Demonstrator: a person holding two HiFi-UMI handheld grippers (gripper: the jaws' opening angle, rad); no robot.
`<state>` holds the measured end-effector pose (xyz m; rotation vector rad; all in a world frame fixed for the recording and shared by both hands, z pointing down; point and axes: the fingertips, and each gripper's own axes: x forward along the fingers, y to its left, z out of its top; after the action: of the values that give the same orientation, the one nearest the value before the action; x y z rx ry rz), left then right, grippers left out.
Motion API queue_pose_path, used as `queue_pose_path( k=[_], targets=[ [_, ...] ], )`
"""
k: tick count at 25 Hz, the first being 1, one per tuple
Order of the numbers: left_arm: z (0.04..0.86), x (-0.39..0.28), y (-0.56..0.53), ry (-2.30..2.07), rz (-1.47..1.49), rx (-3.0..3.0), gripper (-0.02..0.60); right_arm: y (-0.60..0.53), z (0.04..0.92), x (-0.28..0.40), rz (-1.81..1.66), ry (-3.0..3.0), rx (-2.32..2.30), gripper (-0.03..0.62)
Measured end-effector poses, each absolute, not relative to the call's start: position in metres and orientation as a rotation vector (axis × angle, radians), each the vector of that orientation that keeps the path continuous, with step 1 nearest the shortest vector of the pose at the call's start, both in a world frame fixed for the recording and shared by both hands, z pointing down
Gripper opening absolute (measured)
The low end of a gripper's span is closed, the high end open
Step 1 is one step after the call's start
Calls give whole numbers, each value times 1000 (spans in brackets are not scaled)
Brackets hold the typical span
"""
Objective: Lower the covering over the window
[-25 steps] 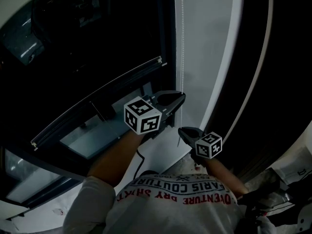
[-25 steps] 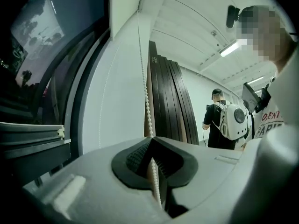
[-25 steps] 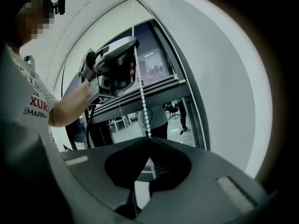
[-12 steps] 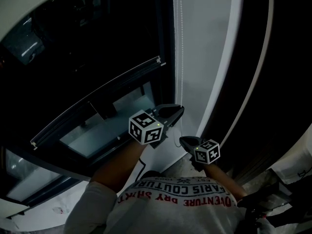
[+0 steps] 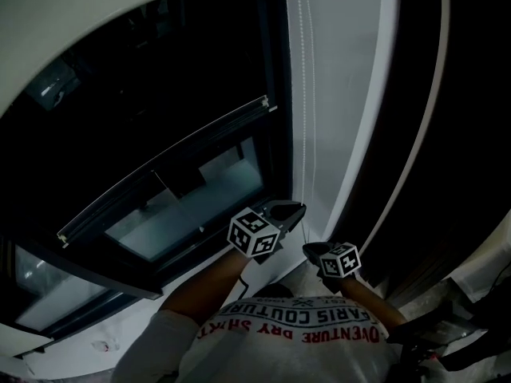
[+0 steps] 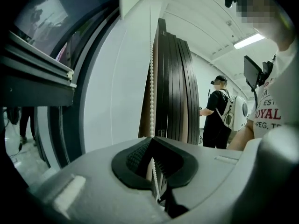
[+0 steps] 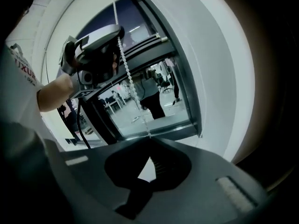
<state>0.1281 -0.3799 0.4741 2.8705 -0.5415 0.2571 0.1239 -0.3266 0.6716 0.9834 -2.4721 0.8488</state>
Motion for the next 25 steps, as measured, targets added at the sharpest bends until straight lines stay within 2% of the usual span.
queue_pose_path(
  k=[8, 11, 18, 25],
  targets=[
    [495, 117, -379, -543, 225, 2827, 6, -314, 682, 118, 877, -2442, 926, 11],
    [495, 111, -376, -542, 208, 2836, 6, -318, 659, 122, 823, -2485, 926, 103],
    [490, 101, -366, -573, 149, 2838, 6, -352, 516, 139, 498, -2690, 1035, 91],
    [490, 101, -352, -576, 229, 2873, 6, -355, 379, 106, 206, -2912, 976, 84]
  ],
)
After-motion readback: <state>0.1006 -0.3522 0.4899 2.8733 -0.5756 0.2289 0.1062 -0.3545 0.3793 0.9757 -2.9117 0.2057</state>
